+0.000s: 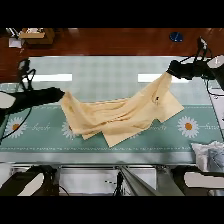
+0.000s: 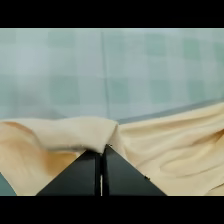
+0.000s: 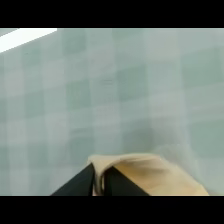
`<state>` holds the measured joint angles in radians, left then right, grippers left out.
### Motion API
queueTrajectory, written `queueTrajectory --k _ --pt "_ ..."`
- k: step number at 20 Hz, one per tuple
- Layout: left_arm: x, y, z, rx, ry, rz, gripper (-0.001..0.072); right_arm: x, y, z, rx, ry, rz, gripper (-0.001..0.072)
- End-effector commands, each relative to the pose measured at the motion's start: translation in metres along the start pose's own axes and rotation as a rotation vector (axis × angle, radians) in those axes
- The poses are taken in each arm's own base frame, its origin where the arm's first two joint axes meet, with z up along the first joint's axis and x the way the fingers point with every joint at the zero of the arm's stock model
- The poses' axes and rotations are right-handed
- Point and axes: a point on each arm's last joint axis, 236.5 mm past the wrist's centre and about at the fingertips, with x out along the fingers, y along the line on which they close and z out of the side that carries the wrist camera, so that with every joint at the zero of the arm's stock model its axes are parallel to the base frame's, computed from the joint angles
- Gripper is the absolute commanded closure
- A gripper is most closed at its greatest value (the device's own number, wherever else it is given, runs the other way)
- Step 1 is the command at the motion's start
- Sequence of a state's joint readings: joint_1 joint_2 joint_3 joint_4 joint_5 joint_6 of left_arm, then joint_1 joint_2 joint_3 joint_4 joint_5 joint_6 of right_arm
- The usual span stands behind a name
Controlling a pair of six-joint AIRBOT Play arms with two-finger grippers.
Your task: Fold the shirts.
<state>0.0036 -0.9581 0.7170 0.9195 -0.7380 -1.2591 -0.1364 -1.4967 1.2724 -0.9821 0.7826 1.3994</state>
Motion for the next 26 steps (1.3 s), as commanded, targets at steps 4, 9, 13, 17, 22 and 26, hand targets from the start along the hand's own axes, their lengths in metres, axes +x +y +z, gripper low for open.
queueTrajectory --k 4,9,13,17,22,26 --pt "0.028 0.005 -0.015 0.019 0.06 0.012 0.0687 -0.058 -0.018 0.008 -0.173 0.001 -0.025 0.035" --pt "0.025 0.0 -0.022 0.023 0.089 -0.003 0.0688 -0.105 -0.094 -0.086 -0.128 0.364 -0.163 0.0331" --pt "0.024 -0.003 -0.032 0.022 0.13 -0.016 0.0687 -0.074 -0.052 -0.157 0.089 0.423 0.18 0.0227" --pt "0.024 -0.003 -0.032 0.021 0.132 -0.017 0.0687 -0.058 -0.036 -0.188 0.18 0.412 0.286 0.0227" --pt "0.024 -0.003 -0.032 0.021 0.132 -0.017 0.0687 -0.045 -0.044 -0.208 0.204 0.417 0.247 0.0227" --pt "0.024 -0.003 -0.032 0.021 0.132 -0.017 0.0687 -0.019 -0.026 -0.217 0.125 0.418 0.205 0.0227"
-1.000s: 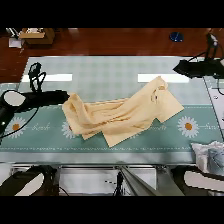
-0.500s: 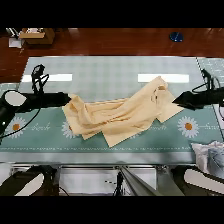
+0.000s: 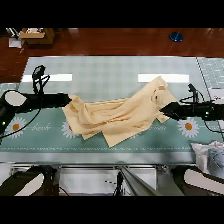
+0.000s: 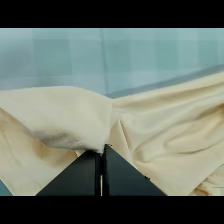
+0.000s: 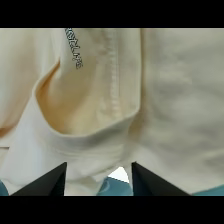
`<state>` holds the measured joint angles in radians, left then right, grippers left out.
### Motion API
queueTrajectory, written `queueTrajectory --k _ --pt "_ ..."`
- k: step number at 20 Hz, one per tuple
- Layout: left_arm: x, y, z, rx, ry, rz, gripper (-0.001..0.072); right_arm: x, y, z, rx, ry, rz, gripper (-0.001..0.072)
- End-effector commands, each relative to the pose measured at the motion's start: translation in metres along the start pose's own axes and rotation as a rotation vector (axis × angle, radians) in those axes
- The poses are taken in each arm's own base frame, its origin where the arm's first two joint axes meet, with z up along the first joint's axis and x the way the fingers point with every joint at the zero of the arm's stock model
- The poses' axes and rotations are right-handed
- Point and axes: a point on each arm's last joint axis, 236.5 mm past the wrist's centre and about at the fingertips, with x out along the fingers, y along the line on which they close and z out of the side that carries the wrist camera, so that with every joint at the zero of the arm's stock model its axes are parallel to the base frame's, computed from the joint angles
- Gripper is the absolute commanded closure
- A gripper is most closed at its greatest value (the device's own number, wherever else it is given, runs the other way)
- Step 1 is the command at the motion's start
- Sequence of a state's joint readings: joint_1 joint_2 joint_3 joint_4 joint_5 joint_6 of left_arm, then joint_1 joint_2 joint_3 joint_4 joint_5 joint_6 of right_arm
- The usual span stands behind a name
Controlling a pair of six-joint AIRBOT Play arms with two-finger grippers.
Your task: Fold the shirts.
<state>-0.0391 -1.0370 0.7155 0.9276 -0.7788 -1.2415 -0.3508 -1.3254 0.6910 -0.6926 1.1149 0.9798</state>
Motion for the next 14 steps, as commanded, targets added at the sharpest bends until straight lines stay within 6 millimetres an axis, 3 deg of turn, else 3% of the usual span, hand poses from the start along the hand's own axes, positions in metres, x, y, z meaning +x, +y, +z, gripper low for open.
queueTrajectory --k 1,3,5,7,8,10,12,14 --pt "0.0 0.0 0.0 0.0 0.001 0.0 0.0687 0.032 0.003 0.004 -0.002 -0.019 -0.059 0.0228" --pt "0.0 0.0 0.0 0.0 0.001 0.0 0.0687 0.053 0.01 0.01 0.036 -0.046 -0.071 0.0275" --pt "-0.001 0.0 0.002 0.009 -0.004 0.0 0.0687 0.056 0.024 0.022 0.043 -0.093 -0.041 0.068" --pt "-0.013 -0.006 0.019 0.066 -0.05 -0.004 0.0688 0.034 0.054 0.042 -0.022 -0.132 0.028 0.0675" --pt "-0.027 -0.011 0.037 0.098 -0.102 0.0 0.0688 0.013 0.074 0.055 -0.073 -0.163 0.062 0.0675" --pt "-0.067 -0.022 0.082 0.149 -0.235 0.014 0.0688 -0.051 0.128 0.084 -0.199 -0.28 0.129 0.0676" --pt "-0.13 -0.042 0.133 0.201 -0.417 0.024 0.0689 -0.127 0.182 0.104 -0.323 -0.453 0.162 0.0676" --pt "-0.201 -0.068 0.171 0.264 -0.595 0.034 0.0688 -0.205 0.235 0.109 -0.447 -0.652 0.166 0.0677"
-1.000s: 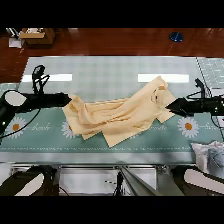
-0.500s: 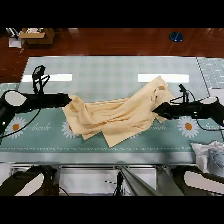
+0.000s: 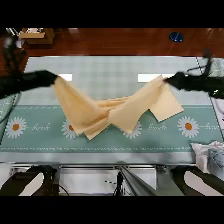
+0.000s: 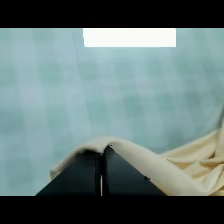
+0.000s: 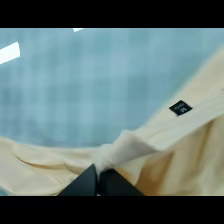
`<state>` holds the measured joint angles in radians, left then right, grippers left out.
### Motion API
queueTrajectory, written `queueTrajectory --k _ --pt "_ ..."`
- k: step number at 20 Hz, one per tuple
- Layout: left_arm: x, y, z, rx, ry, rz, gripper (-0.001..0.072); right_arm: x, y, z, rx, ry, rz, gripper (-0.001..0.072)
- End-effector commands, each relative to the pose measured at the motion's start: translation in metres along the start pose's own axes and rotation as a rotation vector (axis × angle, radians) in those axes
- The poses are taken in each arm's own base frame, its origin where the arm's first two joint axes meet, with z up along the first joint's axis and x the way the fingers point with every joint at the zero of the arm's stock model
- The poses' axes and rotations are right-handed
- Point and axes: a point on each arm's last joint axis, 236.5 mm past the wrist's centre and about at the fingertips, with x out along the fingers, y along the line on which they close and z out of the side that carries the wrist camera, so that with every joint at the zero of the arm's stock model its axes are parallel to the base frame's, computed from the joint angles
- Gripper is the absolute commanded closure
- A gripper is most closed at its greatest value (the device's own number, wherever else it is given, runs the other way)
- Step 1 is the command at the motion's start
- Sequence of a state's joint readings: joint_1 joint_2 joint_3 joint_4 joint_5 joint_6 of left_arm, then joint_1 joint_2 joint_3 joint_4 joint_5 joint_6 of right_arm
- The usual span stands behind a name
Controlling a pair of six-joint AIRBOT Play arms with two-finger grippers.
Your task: Fold the shirts.
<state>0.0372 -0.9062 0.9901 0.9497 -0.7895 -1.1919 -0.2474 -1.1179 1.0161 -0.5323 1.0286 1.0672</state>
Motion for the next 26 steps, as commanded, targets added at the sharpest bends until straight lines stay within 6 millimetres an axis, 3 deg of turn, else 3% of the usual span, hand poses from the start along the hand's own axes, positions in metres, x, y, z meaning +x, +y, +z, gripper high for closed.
queueTrajectory --k 1,4,6,8,11,14,17,20,23,26 --pt "-0.089 -0.027 0.107 0.116 -0.296 0.027 0.0688 -0.1 0.098 0.078 -0.213 -0.295 0.041 0.0677" --pt "-0.184 -0.067 0.173 0.238 -0.536 0.053 0.0689 -0.182 0.169 0.112 -0.327 -0.542 0.041 0.0677" --pt "-0.249 -0.096 0.199 0.326 -0.678 0.08 0.0688 -0.225 0.211 0.12 -0.376 -0.658 0.062 0.0677" --pt "-0.309 -0.124 0.213 0.392 -0.802 0.095 0.0688 -0.258 0.253 0.124 -0.423 -0.733 0.101 0.0677" --pt "-0.37 -0.162 0.2 0.405 -0.862 0.057 0.0689 -0.299 0.311 0.114 -0.502 -0.8 0.158 0.0677" --pt "-0.395 -0.176 0.152 0.33 -0.747 0.044 0.0689 -0.313 0.34 0.081 -0.561 -0.725 0.132 0.0677" --pt "-0.407 -0.178 0.091 0.287 -0.595 0.072 0.0689 -0.316 0.338 0.042 -0.585 -0.62 0.024 0.0677" --pt "-0.415 -0.163 0.046 0.196 -0.492 0.138 0.0689 -0.33 0.299 0.011 -0.564 -0.564 -0.222 0.0677" --pt "-0.393 -0.139 0.011 0.141 -0.292 0.198 0.0689 -0.324 0.221 -0.038 -0.459 -0.277 -0.48 0.0678" --pt "-0.345 -0.108 -0.011 0.151 -0.07 0.228 0.0689 -0.298 0.197 -0.036 -0.398 -0.174 -0.449 0.0678"
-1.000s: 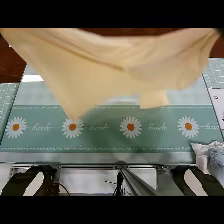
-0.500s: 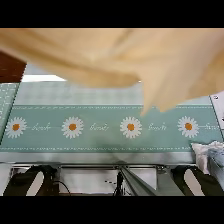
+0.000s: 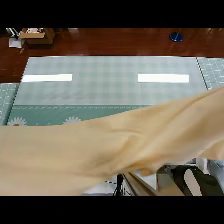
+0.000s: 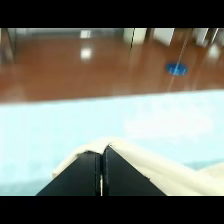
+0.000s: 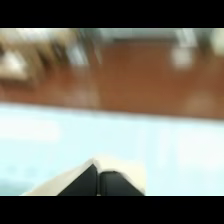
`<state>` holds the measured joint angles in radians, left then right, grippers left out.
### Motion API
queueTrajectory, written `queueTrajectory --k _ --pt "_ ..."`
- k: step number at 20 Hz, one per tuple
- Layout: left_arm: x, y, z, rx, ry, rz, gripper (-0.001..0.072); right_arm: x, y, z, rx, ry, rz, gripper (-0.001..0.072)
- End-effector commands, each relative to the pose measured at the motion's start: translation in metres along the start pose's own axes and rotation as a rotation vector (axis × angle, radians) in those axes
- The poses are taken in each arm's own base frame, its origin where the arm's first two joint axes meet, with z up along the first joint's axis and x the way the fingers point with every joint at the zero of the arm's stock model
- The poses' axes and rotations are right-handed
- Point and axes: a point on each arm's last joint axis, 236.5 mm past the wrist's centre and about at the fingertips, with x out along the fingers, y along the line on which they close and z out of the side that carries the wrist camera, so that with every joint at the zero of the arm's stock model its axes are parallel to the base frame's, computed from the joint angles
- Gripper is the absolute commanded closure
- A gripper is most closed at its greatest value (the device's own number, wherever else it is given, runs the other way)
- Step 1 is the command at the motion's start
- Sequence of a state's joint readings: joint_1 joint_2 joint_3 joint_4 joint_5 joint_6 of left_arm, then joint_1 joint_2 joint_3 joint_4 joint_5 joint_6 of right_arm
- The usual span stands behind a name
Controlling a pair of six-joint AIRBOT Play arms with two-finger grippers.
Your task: Fold the shirts.
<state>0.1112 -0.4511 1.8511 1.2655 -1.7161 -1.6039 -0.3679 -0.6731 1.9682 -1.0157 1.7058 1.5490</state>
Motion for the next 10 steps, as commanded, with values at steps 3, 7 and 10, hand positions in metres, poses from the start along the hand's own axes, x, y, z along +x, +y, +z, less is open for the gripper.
queueTrajectory --k 3,7,10 --pt "0.086 0.053 -0.109 -0.017 0.476 0.084 0.0689 0.068 -0.051 -0.101 0.135 0.45 -0.01 0.0678" --pt "0.209 0.075 -0.15 -0.098 0.506 0.03 0.0688 0.168 -0.093 -0.168 0.34 0.687 0.064 0.0678" --pt "0.294 0.091 -0.16 -0.123 0.488 -0.008 0.0688 0.252 -0.12 -0.17 0.462 0.65 0.124 0.0678"
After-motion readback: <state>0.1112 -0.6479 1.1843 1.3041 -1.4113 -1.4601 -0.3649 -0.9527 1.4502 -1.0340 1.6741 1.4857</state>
